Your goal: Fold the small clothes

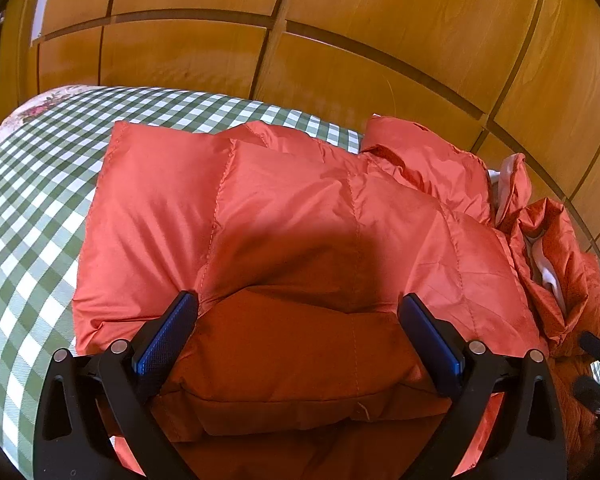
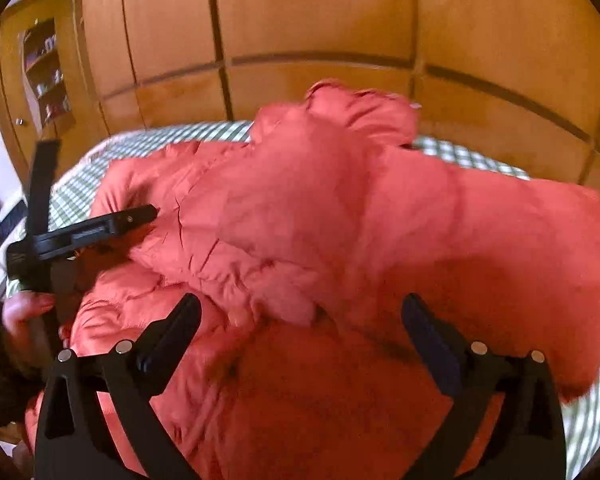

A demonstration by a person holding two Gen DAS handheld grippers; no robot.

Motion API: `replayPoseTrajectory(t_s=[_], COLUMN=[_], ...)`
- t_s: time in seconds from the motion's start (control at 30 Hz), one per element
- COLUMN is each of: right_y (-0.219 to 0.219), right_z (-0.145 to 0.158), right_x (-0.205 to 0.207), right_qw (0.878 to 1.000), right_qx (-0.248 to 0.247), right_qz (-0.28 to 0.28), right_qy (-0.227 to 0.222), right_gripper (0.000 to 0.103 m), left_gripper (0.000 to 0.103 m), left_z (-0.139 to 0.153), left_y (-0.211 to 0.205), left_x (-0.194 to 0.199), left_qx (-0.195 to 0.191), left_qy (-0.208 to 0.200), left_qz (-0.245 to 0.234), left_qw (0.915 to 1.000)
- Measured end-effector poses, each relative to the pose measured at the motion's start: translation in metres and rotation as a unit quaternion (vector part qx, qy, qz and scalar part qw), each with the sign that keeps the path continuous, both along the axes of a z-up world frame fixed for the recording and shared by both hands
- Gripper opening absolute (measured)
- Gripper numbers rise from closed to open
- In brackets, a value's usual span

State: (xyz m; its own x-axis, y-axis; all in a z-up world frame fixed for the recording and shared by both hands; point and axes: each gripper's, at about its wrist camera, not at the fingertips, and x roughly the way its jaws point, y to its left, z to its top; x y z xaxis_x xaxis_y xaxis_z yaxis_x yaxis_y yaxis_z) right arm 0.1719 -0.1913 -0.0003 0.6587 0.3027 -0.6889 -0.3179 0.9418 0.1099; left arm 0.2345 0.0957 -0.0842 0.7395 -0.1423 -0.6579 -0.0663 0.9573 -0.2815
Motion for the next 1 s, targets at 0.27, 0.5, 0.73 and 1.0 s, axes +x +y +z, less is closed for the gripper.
replayPoseTrajectory(t_s=[0.27,0.5,0.73,1.0], right_y=[-0.090,-0.123,-0.129,-0.136], right_z=[-0.016,-0.030,-0.033,-0.032], right_x=[-0.024,-0.025,-0.031,-0.035], right_qw=[0.979,0.964,0.963,0.959], right_qx=[0.013,0.080,0.105,0.136], right_qz=[-0.202,-0.249,-0.246,-0.245], right_qy=[0.028,0.043,0.036,0.027], right_gripper=[0.101,0.101,0.101,0.101], left_gripper=[0.099,0.099,0.071,0.011], left_z=[0.021,0.086,0.063,0.074], left_y=[0.000,-0.042,-0.148,-0.124], left_x=[-0.005,-0.011,0.041,0.032], left_qx=[-0.021,-0.125,-0.088,-0.112], left_qy=[0.012,-0.043,0.034,-0.007], left_qz=[0.006,-0.060,-0.181,-0.157], left_qw=[0.9997,0.9895,0.9789,0.9812])
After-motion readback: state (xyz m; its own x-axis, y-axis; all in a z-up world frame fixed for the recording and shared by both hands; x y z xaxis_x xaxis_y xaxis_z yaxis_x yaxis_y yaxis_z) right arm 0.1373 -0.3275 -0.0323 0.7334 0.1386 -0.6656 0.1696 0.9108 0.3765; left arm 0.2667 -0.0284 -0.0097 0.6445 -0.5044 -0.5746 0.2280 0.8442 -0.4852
